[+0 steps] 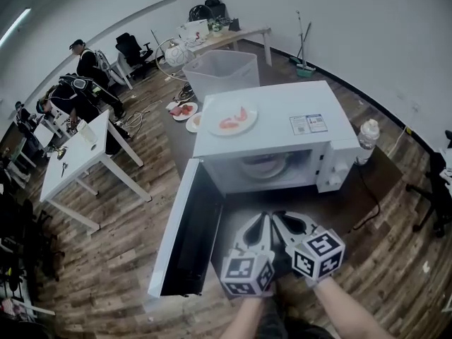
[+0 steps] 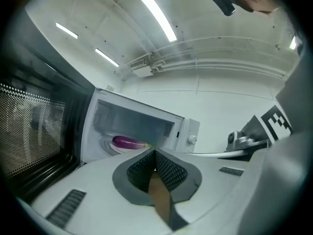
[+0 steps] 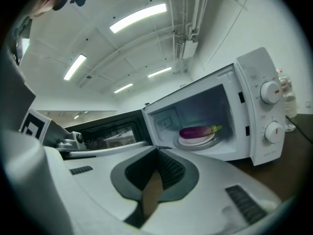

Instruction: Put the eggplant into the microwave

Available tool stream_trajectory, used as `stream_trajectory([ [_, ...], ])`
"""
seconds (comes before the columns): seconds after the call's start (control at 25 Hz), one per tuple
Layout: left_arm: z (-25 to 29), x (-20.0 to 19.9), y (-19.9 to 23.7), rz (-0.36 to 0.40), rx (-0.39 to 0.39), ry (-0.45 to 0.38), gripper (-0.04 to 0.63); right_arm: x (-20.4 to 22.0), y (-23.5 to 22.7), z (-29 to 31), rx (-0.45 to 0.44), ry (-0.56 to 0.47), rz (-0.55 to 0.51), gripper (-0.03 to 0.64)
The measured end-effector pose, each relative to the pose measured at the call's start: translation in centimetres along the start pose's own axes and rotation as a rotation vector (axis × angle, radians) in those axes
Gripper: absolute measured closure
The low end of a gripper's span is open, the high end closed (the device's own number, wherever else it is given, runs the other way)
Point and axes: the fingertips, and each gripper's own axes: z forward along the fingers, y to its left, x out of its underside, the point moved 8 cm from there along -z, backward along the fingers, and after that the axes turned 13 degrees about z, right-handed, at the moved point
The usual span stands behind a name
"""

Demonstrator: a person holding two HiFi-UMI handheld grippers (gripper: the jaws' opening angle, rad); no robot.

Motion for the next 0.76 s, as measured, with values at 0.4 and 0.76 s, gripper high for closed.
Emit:
stream_trajectory([
  [0.4, -3.4, -0.7, -1.7, -0.055, 0.017, 0.019, 0.597, 0.5, 2.2, -2.9, -0.037, 0.032, -0.008, 0.617],
  [0.76, -6.1, -1.2, -3.8, -0.078, 0.023, 0.039, 0.597, 1.1, 3.6, -5.9, -0.050, 0.067, 0.000, 0.617],
])
